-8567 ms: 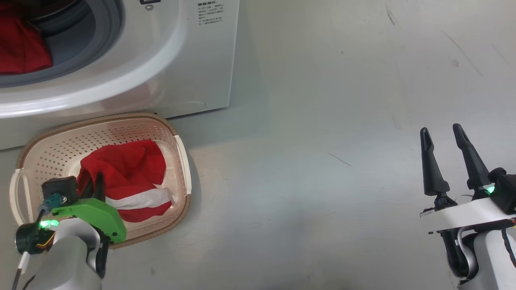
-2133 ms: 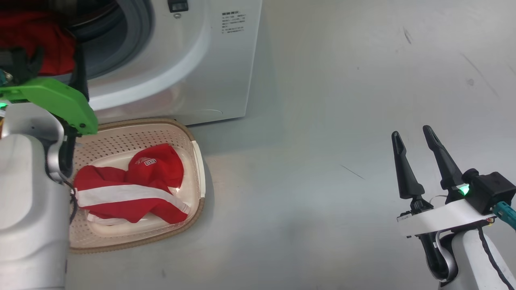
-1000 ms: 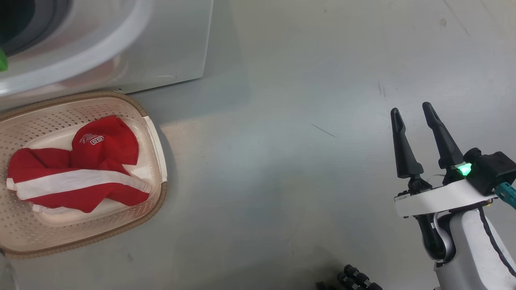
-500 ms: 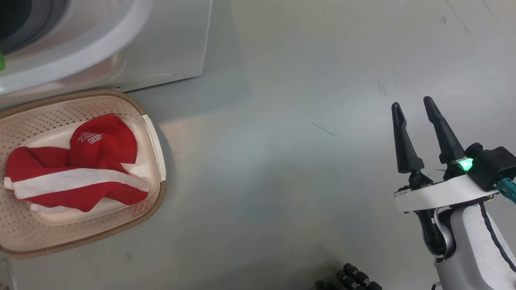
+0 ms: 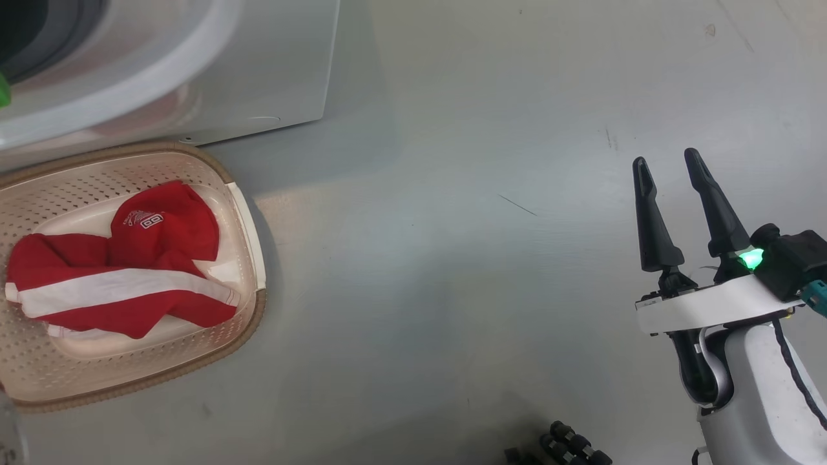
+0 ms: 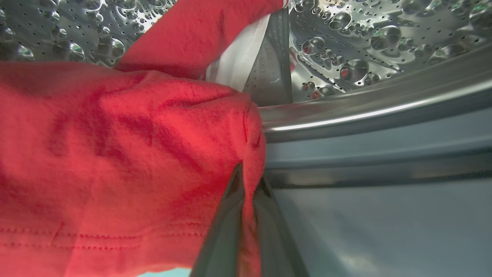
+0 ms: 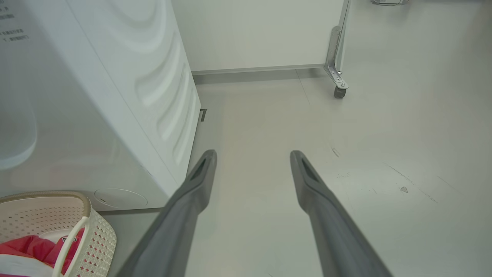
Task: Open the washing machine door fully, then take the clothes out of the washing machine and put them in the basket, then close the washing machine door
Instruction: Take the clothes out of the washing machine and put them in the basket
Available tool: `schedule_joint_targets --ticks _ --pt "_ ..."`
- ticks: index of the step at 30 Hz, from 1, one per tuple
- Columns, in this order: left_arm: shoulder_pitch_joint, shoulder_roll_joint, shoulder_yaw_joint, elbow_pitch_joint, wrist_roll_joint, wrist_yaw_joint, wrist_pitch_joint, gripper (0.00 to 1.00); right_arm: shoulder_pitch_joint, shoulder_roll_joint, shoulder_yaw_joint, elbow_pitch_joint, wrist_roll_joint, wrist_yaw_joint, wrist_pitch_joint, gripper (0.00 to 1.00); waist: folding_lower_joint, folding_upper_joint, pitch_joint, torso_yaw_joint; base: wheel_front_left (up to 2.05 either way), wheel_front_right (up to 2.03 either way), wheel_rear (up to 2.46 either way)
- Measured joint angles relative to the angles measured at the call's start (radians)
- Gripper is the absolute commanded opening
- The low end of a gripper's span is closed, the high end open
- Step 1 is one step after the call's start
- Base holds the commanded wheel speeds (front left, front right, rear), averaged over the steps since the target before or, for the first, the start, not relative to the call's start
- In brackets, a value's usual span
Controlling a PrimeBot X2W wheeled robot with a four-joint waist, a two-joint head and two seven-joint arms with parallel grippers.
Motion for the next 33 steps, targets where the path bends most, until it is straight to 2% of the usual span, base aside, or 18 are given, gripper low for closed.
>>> schedule_joint_targets --ticks 12,18,20,24,33 --pt "-0.003 -0.044 0.002 0.036 -0.008 -0.019 -0.124 0.0 0.0 -0.008 -0.04 0.001 -0.009 0.0 0.0 1.0 0.0 0.0 -0.025 0.038 0.0 0.0 0.0" --pt "0.009 -0.07 0.004 0.05 -0.026 -0.055 -0.209 0.0 0.001 -0.015 -0.051 0.005 -0.011 0.0 0.0 1.0 0.0 0.0 -0.059 0.066 0.0 0.0 0.0" --pt "0.032 -0.091 0.004 0.054 -0.035 -0.073 -0.271 0.0 0.006 -0.018 -0.055 0.012 -0.018 0.0 0.0 1.0 0.0001 0.0 -0.087 0.087 0.0 0.0 0.0" --pt "0.118 -0.145 -0.022 0.071 -0.036 -0.14 -0.406 0.0 0.035 -0.035 -0.066 0.023 -0.027 0.0 0.0 1.0 0.0001 0.0 -0.161 0.146 0.0 0.0 0.0" --pt "0.221 -0.182 -0.056 0.083 -0.041 -0.173 -0.533 0.0 0.082 -0.037 -0.072 0.039 -0.029 0.0 0.0 1.0 0.0 0.0 -0.247 0.212 0.0 0.0 0.0"
